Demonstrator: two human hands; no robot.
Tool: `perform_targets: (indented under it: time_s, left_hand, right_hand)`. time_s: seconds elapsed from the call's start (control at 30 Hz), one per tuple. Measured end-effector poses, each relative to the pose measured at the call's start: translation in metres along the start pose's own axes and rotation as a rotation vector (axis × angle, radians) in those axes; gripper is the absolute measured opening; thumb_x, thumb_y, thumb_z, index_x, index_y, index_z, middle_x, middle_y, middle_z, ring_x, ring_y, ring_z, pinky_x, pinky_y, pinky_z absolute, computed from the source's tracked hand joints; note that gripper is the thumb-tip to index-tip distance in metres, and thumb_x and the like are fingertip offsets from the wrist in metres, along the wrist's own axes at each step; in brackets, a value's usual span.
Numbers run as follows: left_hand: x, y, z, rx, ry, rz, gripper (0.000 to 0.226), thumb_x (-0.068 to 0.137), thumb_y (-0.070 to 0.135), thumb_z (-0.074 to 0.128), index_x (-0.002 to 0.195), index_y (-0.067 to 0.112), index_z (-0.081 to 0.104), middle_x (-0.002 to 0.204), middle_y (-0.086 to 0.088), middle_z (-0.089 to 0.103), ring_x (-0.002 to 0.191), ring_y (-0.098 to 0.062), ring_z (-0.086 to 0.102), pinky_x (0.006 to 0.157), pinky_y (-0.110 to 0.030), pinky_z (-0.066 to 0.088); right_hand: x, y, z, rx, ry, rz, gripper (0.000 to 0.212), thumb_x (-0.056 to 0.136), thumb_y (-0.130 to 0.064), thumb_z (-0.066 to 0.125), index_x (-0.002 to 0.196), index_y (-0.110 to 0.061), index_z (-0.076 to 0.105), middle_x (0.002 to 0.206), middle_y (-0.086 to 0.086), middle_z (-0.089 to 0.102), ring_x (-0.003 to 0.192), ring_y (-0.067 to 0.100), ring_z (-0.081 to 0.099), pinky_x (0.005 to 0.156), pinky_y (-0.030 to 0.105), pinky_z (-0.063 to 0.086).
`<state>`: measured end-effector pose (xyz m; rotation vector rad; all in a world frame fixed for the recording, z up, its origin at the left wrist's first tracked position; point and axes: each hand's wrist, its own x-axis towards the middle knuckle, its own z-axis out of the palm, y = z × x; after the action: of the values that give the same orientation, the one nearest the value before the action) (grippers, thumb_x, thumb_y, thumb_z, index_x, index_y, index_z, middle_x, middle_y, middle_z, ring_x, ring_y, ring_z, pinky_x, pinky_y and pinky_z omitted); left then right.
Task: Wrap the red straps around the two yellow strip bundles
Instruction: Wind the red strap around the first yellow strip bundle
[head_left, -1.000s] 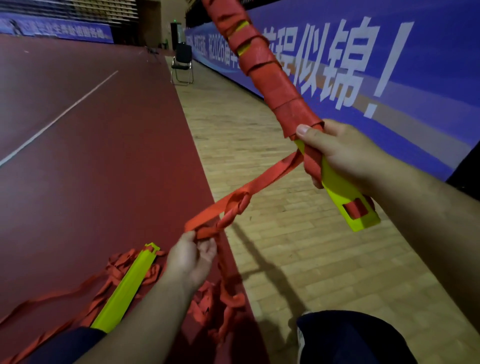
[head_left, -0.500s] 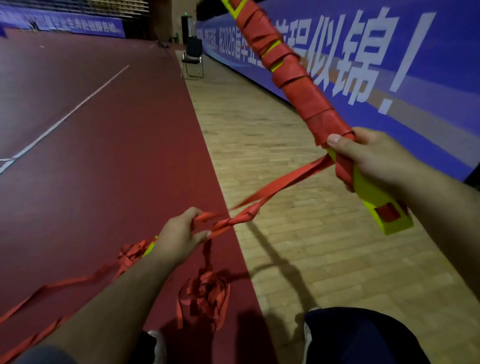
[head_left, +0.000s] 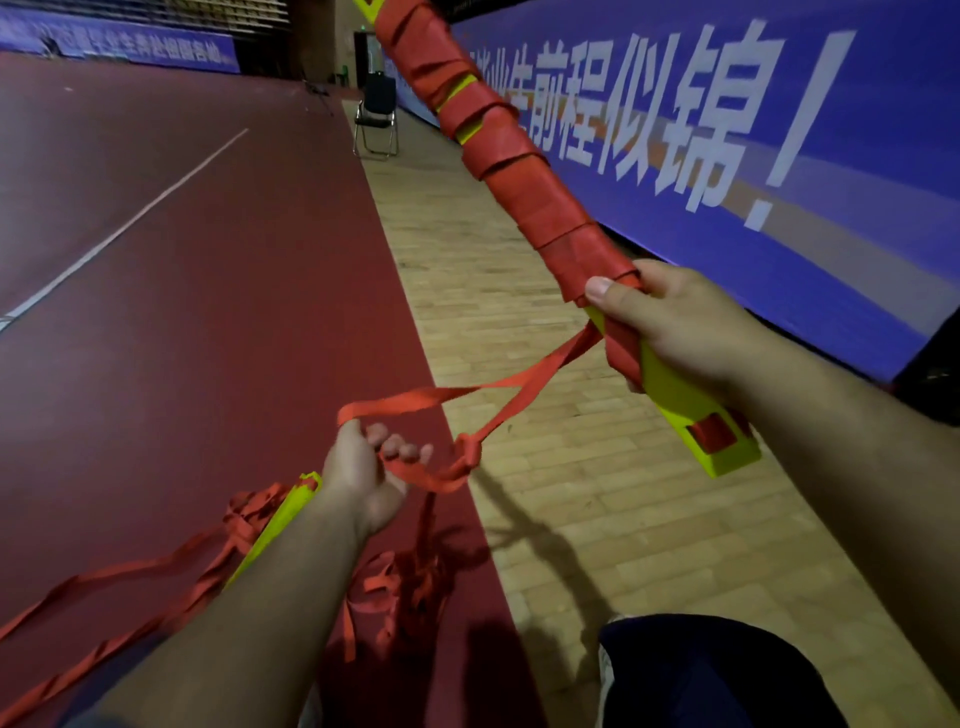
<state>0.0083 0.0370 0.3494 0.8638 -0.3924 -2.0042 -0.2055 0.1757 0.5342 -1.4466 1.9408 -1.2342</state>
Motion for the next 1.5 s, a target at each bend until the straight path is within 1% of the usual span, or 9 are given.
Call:
perform_targets:
  time_s: [0.17, 0.5, 0.67, 0.77, 0.87, 0.97, 1.2, 1.33, 1.5]
  left_hand:
    - [0.015, -0.015, -0.020, 1.391, -0.241, 0.508, 0.036, 0.074, 0.034, 0.082, 0.091, 0.019, 0.054, 0.076, 0.002, 0.060, 0.067, -0.014, 0.052, 0.065, -0.037, 0.046]
    - [0.020, 0.002, -0.059, 2.219, -0.519, 1.019, 0.046, 0.085, 0.058, 0.038, 0.075, 0.019, 0.059, 0.079, -0.003, 0.064, 0.082, -0.032, 0.062, 0.065, -0.038, 0.048]
    - [0.028, 0.013, -0.069, 1.946, 0.080, 0.937, 0.041, 0.077, 0.011, 0.069, 0.117, 0.014, 0.061, 0.108, -0.011, 0.059, 0.102, -0.037, 0.054, 0.087, -0.044, 0.048]
    - [0.026, 0.014, -0.072, 1.461, 0.419, 0.520, 0.035, 0.084, 0.013, 0.065, 0.118, 0.001, 0.061, 0.112, -0.024, 0.062, 0.102, -0.041, 0.058, 0.085, -0.044, 0.050]
    - [0.015, 0.004, -0.061, 0.659, 0.288, -0.164, 0.046, 0.102, 0.048, 0.031, 0.105, 0.015, 0.063, 0.097, -0.013, 0.067, 0.086, -0.027, 0.062, 0.077, -0.031, 0.044]
    - [0.020, -0.007, -0.038, 0.351, 0.169, -0.058, 0.070, 0.098, 0.068, 0.016, 0.114, 0.017, 0.060, 0.091, -0.009, 0.071, 0.077, -0.018, 0.067, 0.105, -0.039, 0.038]
    - [-0.018, -0.006, 0.015, 0.371, -0.378, 0.188, 0.030, 0.081, 0.036, 0.052, 0.104, 0.024, 0.066, 0.116, -0.005, 0.072, 0.113, -0.023, 0.060, 0.098, -0.039, 0.040]
    - [-0.007, -0.043, -0.008, 1.302, -0.342, 0.697, 0.108, 0.062, 0.036, 0.072, 0.155, 0.019, 0.021, 0.114, 0.020, 0.057, 0.111, 0.001, 0.049, 0.098, -0.021, 0.038]
    - [0.006, -0.088, -0.015, 1.109, -0.398, 0.368, 0.057, 0.075, 0.040, 0.080, 0.117, 0.023, 0.046, 0.105, 0.016, 0.063, 0.094, 0.007, 0.060, 0.090, -0.025, 0.043]
  right_hand:
    - [0.004, -0.001, 0.007, -0.029, 0.019, -0.001, 0.017, 0.091, -0.051, 0.066, 0.098, -0.035, 0.069, 0.070, -0.004, 0.072, 0.054, 0.012, 0.067, 0.052, 0.031, 0.054]
    - [0.017, -0.008, -0.027, -0.195, 0.171, 0.007, 0.033, 0.091, -0.058, 0.062, 0.110, -0.032, 0.065, 0.092, 0.003, 0.073, 0.071, 0.025, 0.072, 0.065, 0.043, 0.062]
    - [0.017, 0.005, -0.024, -0.198, 0.181, -0.002, 0.026, 0.091, -0.056, 0.062, 0.107, -0.035, 0.065, 0.091, 0.001, 0.072, 0.071, 0.022, 0.069, 0.064, 0.033, 0.055]
    - [0.015, 0.004, -0.022, -0.198, 0.160, -0.022, 0.025, 0.092, -0.056, 0.062, 0.107, -0.037, 0.064, 0.091, 0.000, 0.071, 0.077, 0.022, 0.069, 0.071, 0.036, 0.056]
    - [0.014, 0.005, -0.010, -0.126, 0.158, -0.038, 0.024, 0.089, -0.060, 0.063, 0.102, -0.040, 0.067, 0.081, -0.003, 0.072, 0.069, 0.017, 0.069, 0.071, 0.035, 0.056]
    - [0.012, 0.004, 0.007, -0.086, 0.128, -0.033, 0.022, 0.088, -0.059, 0.065, 0.099, -0.040, 0.069, 0.080, -0.006, 0.074, 0.068, 0.012, 0.069, 0.072, 0.035, 0.056]
    - [0.004, -0.010, 0.024, -0.017, 0.004, -0.037, 0.015, 0.091, -0.051, 0.066, 0.098, -0.038, 0.069, 0.083, -0.002, 0.074, 0.061, 0.011, 0.069, 0.057, 0.033, 0.058]
    - [-0.002, -0.026, 0.024, 0.062, -0.039, -0.043, 0.014, 0.092, -0.046, 0.066, 0.097, -0.034, 0.070, 0.074, -0.002, 0.069, 0.057, 0.017, 0.067, 0.051, 0.039, 0.059]
    - [-0.004, -0.043, 0.024, 0.125, -0.065, -0.094, 0.016, 0.094, -0.043, 0.065, 0.092, -0.028, 0.069, 0.064, -0.003, 0.065, 0.048, 0.014, 0.062, 0.049, 0.030, 0.051]
